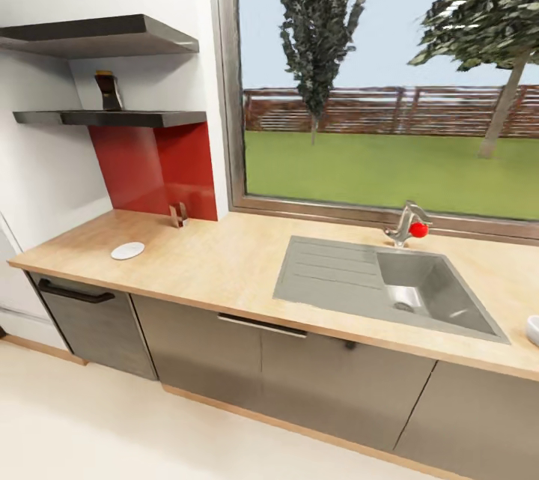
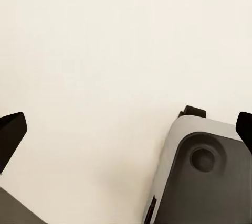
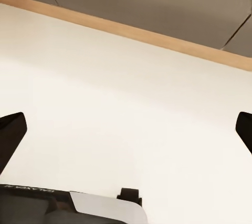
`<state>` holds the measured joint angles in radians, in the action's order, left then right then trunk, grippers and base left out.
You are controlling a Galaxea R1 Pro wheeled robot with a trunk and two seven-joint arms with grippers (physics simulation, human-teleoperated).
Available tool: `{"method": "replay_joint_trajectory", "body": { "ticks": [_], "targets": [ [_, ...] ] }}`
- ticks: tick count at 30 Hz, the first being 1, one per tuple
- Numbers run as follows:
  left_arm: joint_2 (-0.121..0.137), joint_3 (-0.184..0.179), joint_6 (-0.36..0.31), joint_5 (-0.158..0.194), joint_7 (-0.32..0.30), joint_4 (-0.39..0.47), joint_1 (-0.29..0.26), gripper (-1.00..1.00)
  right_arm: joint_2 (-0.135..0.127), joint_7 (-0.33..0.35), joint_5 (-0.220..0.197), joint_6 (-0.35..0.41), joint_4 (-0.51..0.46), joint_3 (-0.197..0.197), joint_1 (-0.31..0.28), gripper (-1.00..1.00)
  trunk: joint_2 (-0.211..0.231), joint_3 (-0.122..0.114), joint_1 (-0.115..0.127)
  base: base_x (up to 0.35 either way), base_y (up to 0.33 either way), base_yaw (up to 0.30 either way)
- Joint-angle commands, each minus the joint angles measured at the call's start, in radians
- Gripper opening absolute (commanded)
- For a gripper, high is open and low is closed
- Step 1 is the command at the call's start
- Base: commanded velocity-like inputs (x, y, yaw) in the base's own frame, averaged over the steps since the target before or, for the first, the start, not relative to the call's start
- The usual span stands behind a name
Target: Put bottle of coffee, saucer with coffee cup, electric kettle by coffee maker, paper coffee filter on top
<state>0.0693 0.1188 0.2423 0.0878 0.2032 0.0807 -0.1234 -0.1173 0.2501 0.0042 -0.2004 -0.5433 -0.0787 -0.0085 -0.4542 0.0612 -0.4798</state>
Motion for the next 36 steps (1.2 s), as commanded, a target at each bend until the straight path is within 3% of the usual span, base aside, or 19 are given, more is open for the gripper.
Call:
{"method": "replay_joint_trajectory", "body": {
  "ticks": [1, 18, 26, 36],
  "targets": [
    [0.0, 0.001, 0.005, 0.009, -0.002, -0.001, -0.001, 1.0, 0.001, 0.009, 0.0, -0.002, 0.0, -0.007, -0.001, 1.0, -0.002, 0.002, -0.001, 0.231, 0.267, 0.0],
    [0.0, 0.001, 0.005, 0.012, -0.002, -0.001, -0.001, 1.0, -0.001, 0.009, 0.0, -0.002, 0.0, -0.007, -0.001, 1.0, -0.002, 0.002, -0.001, 0.125, 0.31, 0.003],
    [-0.003, 0.0, 0.005, 0.012, -0.002, -0.001, -0.001, 1.0, -0.001, 0.008, 0.0, -0.002, -0.001, -0.007, -0.001, 1.0, -0.002, 0.002, -0.001, 0.035, 0.336, 0.193],
    [-0.003, 0.001, 0.005, 0.012, -0.002, -0.001, -0.001, 1.0, -0.008, 0.008, 0.002, -0.005, -0.002, -0.006, -0.001, 1.0, -0.002, 0.002, -0.001, 0.078, 0.336, 0.015]
  ]
}}
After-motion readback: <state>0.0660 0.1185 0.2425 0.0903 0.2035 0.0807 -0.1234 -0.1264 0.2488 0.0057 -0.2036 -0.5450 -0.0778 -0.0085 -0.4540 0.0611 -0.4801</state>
